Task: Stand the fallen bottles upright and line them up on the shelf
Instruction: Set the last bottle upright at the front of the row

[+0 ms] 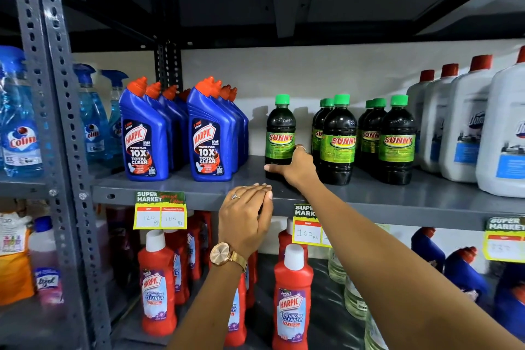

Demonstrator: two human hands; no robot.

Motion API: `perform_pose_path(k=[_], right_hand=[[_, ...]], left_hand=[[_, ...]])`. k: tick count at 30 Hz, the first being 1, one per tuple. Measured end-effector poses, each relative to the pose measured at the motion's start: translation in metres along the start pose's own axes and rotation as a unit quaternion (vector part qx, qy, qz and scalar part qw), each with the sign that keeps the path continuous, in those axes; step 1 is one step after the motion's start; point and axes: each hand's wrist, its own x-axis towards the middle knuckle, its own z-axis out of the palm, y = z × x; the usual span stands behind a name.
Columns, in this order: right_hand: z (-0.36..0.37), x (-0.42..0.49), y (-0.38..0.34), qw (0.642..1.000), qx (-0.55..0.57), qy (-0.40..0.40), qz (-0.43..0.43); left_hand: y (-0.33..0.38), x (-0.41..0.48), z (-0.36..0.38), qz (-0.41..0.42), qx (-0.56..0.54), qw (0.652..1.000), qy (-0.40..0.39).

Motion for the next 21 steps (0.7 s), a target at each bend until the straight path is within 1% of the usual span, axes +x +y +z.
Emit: perform_pose_path(k=[9,13,15,17,18,21], right_hand=[[0.001,-0.003,-0.004,0.996,-0.082,0.025,-0.006],[-0.002,-0.005,-0.005,0.997,-0.075,0.023,-0.001],[-0.004,-0.006,-0.007,0.998,-0.064,0.016,-0.001],[-0.010,-0.012,-0.008,0.998,-0.058,-0.016,-0.006],[-0.016,-0.017,-0.008,0.997,-0.066,-0.046,-0.013],[-0.052,-0.033,-0.004,0.984,-0.100,-0.141,-0.030]], left_hand=[[0.002,-0.001,0.002,-0.013,-0.019,1.000,0.013],[0.004,-0.001,0.001,-0.013,-0.026,0.999,0.021],[0.006,0.001,-0.002,-0.019,-0.032,0.999,0.010],[0.009,0.004,-0.009,-0.026,-0.040,0.999,-0.014],[0.010,0.007,-0.014,-0.029,-0.040,0.998,-0.036],[0.011,0.020,-0.029,-0.046,0.008,0.990,-0.136]])
